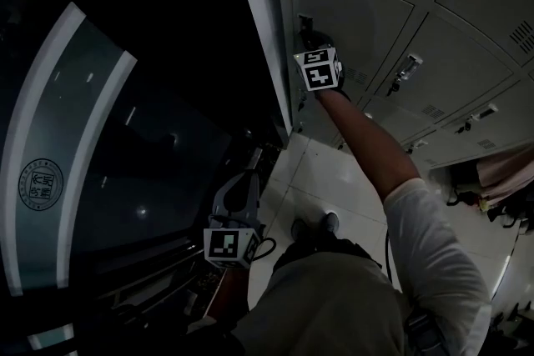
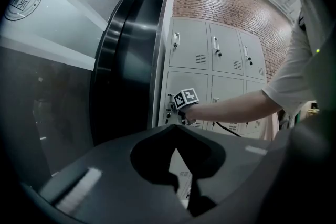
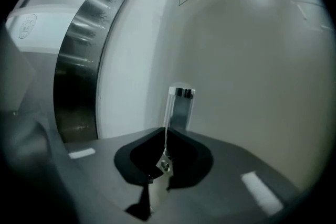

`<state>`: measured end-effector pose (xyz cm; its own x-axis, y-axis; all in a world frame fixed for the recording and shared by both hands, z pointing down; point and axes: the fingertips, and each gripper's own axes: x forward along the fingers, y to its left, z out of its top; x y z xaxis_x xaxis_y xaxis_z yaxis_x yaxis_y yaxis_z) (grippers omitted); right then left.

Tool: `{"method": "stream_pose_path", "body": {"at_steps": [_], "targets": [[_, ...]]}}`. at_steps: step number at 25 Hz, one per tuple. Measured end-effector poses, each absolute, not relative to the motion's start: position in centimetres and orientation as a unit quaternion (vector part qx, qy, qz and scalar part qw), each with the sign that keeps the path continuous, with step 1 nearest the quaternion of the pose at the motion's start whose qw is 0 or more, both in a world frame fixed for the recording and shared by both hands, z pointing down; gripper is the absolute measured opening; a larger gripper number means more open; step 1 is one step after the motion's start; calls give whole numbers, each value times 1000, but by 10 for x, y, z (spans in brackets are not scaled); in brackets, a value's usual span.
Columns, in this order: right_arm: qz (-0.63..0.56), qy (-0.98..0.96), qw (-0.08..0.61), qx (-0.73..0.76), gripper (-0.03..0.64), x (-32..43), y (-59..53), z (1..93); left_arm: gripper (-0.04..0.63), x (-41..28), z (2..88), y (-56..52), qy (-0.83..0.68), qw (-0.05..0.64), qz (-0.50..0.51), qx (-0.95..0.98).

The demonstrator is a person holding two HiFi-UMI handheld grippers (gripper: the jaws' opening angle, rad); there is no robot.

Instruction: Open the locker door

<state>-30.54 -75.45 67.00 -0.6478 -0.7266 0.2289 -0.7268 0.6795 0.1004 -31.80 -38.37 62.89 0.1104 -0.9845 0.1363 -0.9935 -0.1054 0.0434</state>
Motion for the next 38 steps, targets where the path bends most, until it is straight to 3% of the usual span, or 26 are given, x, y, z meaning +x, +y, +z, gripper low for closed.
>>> {"method": "stream_pose_path", "body": {"at_steps": [8,13,17,25,30,38], "targets": [[3,-905,116,409,5,-304,-756,671,71,-313,637,-387,-659,64,40,748],[-6,-906,113,407,124,-312,-751,671,71,-316,637,-383,-662,66,39,746],[9,-894,109,435,15,-308,-757,669,71,-327,635,-383,-671,29,-12,740],[23,-885,101,454,20,-306,-760,668,71,-331,638,-380,-675,22,-19,737],[33,-888,92,449,14,-306,-757,668,71,-324,647,-373,-668,67,29,741],[2,-913,79,400,17,-306,-713,665,71,-320,643,-369,-669,73,34,739]]}}
